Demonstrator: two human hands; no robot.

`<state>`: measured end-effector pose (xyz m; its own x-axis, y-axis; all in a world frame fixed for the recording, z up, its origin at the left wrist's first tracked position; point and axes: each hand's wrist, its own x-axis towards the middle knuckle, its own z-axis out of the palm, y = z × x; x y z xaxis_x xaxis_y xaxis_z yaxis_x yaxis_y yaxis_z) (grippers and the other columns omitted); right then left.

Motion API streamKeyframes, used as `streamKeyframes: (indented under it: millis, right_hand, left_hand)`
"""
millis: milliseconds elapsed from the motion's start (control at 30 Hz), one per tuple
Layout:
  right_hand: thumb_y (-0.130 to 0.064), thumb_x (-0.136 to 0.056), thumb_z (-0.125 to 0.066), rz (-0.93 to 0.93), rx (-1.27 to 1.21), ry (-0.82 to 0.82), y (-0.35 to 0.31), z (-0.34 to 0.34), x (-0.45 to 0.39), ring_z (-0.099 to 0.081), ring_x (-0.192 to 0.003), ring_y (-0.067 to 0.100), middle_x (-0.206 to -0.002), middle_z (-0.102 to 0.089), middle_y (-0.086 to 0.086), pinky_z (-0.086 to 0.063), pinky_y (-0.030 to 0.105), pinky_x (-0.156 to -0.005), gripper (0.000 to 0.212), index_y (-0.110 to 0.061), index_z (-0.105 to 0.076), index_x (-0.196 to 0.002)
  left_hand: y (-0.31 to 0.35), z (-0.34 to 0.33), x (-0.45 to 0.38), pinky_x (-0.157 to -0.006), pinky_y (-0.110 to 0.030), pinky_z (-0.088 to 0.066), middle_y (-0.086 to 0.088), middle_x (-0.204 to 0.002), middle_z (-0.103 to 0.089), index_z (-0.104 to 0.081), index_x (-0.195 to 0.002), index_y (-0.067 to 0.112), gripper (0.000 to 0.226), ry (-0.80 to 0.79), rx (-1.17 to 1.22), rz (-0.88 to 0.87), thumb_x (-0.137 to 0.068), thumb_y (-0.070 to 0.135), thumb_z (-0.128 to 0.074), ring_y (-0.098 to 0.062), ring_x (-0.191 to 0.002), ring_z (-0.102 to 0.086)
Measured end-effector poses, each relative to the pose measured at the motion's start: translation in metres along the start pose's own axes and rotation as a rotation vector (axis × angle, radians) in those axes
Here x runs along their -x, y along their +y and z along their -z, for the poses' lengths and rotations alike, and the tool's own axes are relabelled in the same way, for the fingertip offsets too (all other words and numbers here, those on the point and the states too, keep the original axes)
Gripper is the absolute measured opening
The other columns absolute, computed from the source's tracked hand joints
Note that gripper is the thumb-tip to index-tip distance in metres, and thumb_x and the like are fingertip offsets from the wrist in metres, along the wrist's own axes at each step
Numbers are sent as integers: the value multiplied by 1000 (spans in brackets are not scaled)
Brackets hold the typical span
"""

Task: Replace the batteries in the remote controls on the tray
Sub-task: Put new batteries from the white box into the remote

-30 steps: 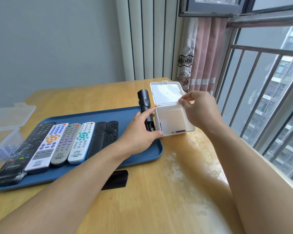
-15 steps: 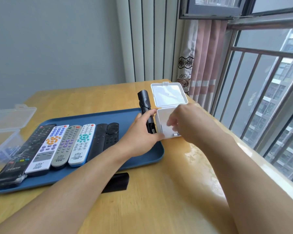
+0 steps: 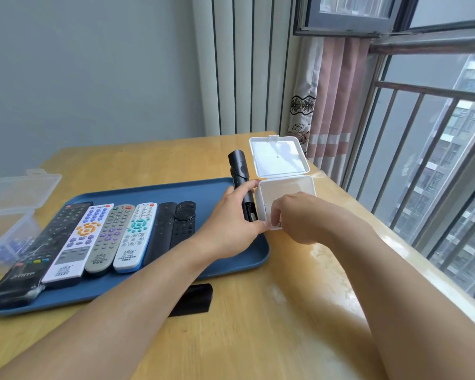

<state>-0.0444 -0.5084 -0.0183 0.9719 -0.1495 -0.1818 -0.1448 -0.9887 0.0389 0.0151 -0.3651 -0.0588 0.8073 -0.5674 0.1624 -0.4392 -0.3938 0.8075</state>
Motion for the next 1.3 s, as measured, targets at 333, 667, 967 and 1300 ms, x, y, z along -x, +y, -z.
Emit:
streamKeyframes:
  millis: [333,667,967,1300]
  right_hand:
    - [-3,-96,-36,41,-310,-34,14,3,4,-58,-111,23,-127,-57,-2,-51,39,-96,55,-34,-42,-142]
    - [-11,-101,-49,122,-516,71,9,-3,-8,-55,-78,8,-110,-68,-3,-43,21,-63,22,-28,-60,-110]
    - [-16,-99,-57,130,-687,12,25,-6,-10,-63,-105,12,-112,-69,-7,-51,29,-87,14,-24,-59,-110]
    - [6,-96,-41,215,-722,-157,44,-5,-9,-58,-119,12,-119,-67,-3,-44,35,-108,46,-28,-67,-114]
  left_hand:
    - [-1,0,1,-108,-35,-44,4,-138,-44,-31,-156,35,85,-2,-32,-10,-88,23,-79,-18,-126,-50]
    - [0,2,-2,-104,-32,-45,4,-138,-47,-34,-156,33,88,-2,-5,19,-83,29,-83,-18,-121,-55]
    - [-1,2,-1,-108,-40,-45,2,-143,-44,-31,-157,36,85,-22,-25,31,-88,26,-79,-19,-123,-54]
    - [-3,5,0,-106,-29,-42,7,-149,-45,-30,-158,38,78,-44,-17,31,-93,28,-73,-17,-126,-53]
